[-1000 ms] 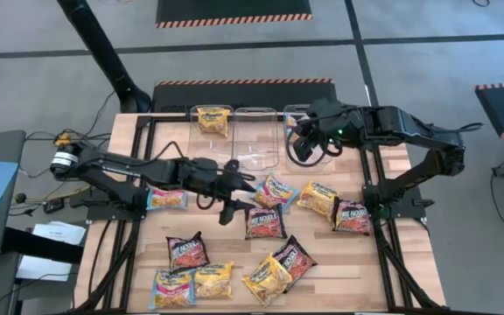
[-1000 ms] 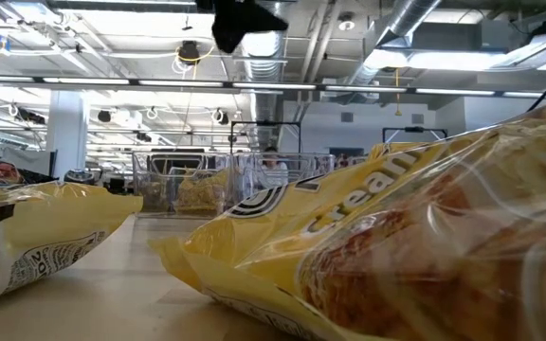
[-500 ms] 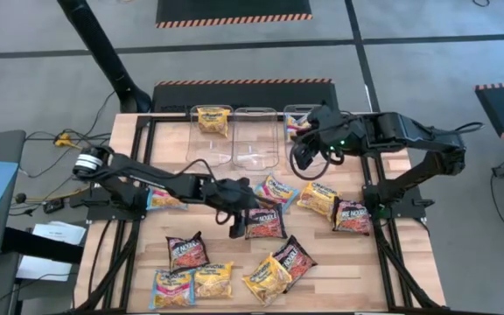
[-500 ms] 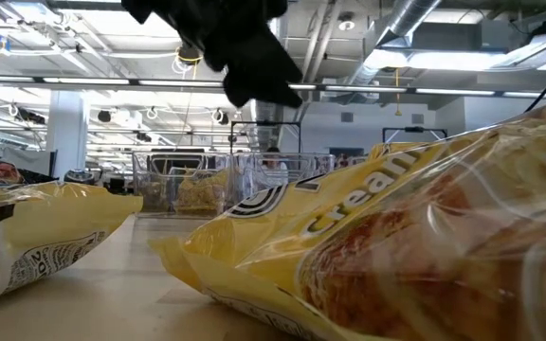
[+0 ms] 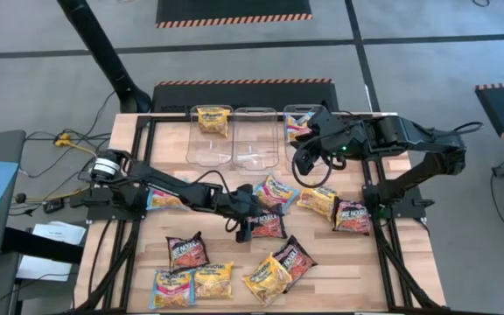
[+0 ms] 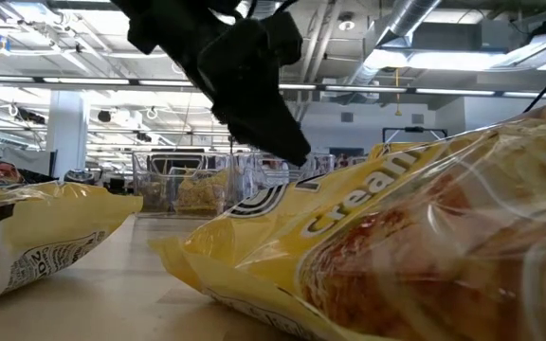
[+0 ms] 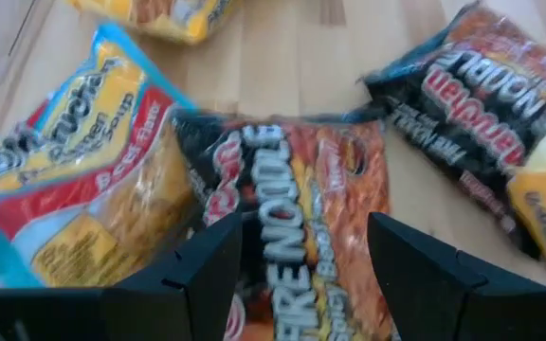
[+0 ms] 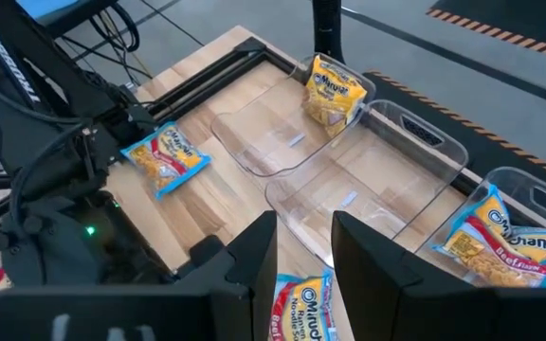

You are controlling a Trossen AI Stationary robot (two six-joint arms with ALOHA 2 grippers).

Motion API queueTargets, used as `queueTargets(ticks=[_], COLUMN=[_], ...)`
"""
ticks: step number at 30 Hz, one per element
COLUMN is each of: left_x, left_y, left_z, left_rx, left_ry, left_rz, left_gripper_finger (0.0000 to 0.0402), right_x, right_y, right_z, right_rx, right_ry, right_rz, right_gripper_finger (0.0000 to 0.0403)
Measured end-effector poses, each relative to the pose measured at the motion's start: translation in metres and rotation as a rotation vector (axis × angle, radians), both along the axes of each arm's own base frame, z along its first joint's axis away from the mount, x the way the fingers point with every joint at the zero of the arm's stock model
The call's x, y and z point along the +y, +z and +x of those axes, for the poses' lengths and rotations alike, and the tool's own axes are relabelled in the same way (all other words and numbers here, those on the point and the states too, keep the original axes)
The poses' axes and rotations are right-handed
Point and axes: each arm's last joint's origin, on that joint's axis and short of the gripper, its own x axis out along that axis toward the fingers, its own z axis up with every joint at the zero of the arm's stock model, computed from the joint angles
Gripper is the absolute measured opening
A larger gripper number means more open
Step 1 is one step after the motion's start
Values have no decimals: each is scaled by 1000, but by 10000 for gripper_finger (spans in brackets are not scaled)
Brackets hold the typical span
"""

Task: Sort Maruchan noodles
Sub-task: Put the black noodle pack in the middle transparent bin

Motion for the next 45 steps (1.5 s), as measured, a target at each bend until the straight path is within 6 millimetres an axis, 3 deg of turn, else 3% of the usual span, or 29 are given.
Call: queueTargets(ticks=[7,23,27,36,45], left_x=[1,-3,-6,-16,-26], left_y=[-15,-52,-53,-54,-36], left_z=[5,10,8,6,-3], left_rx=[14,117,132,142,128], left_ry=[3,89,97,57,-12], left_rz=[56,0,-11,-5,-2], left_gripper_finger=[215,207,166,19,0], right_x=[0,0,-1,-1,-1], right_y=[-1,-3,-3,-4,-4], right_z=[-1,-1,-1,-2,-2], right_rx=[12,32,35,38,20], right_ry=[0,0,0,-2,-29], right_rz=[-1,-4,-5,-5,26], right_gripper_finger=[129,129,129,129,129])
